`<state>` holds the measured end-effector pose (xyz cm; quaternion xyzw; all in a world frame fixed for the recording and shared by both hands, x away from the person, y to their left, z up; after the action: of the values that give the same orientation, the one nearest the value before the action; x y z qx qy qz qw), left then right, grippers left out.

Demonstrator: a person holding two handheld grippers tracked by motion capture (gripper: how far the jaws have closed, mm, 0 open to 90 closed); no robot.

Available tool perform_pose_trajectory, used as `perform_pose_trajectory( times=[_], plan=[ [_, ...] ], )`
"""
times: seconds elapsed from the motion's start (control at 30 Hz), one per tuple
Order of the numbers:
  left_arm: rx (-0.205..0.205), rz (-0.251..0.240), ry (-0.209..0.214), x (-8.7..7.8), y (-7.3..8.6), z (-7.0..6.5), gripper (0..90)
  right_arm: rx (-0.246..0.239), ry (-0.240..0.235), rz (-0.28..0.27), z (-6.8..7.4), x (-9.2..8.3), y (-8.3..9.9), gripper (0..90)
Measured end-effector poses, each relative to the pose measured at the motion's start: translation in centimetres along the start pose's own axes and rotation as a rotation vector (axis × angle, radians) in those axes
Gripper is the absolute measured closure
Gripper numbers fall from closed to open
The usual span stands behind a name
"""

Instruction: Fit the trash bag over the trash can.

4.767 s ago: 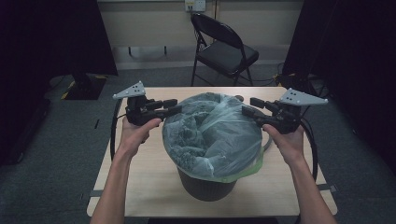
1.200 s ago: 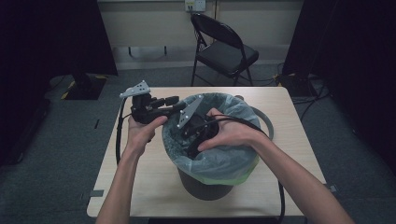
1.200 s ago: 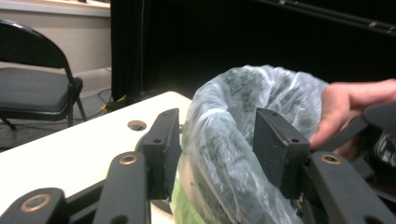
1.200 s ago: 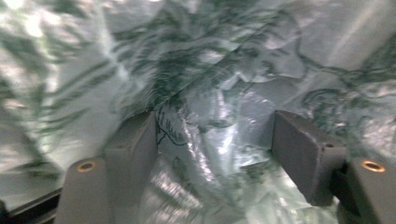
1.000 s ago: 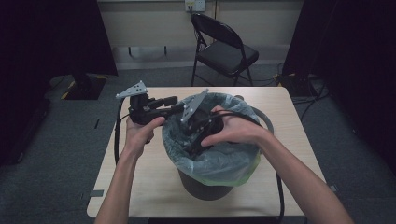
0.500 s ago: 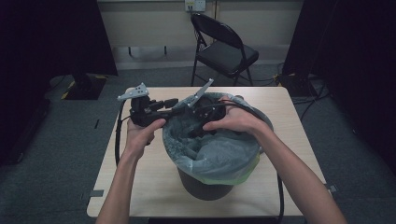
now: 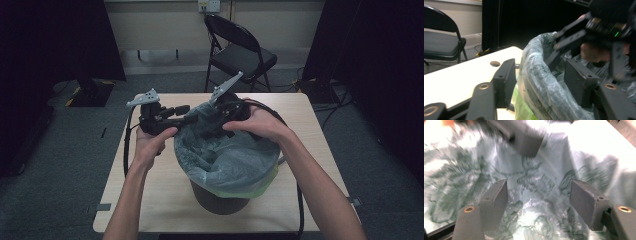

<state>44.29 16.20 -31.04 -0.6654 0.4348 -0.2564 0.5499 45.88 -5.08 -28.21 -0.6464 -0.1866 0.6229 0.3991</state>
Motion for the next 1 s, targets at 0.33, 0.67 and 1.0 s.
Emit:
perform_pose_trajectory(
  times=[0.33, 0.67, 1.0],
  plan=[
    [0.015, 0.003, -0.015, -0.3, -0.2, -0.2, 38.0, 0.025, 0.046, -0.115, -1.0, -1.2, 0.0, 30.1],
    [0.02, -0.018, -0.03, -1.1, -0.7, -0.1, 33.8, 0.043, 0.075, -0.244, -1.4, -3.2, -0.8, 29.4],
    [0.023, -0.015, -0.024, -1.1, -0.6, -0.1, 34.1, 0.07, 0.087, -0.264, -2.3, -6.3, -1.2, 26.5]
  ],
)
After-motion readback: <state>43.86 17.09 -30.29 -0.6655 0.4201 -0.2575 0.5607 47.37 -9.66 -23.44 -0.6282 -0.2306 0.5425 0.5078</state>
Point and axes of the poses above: each handheld gripper's, and its own axes: x roughly forward along the jaws, y roughly out of its underside, z roughly to its left, the point moved 2 cm from there along x, roughly forward along the jaws, and after that the axes turned 4 degrees about -z, right-handed, at the moved point
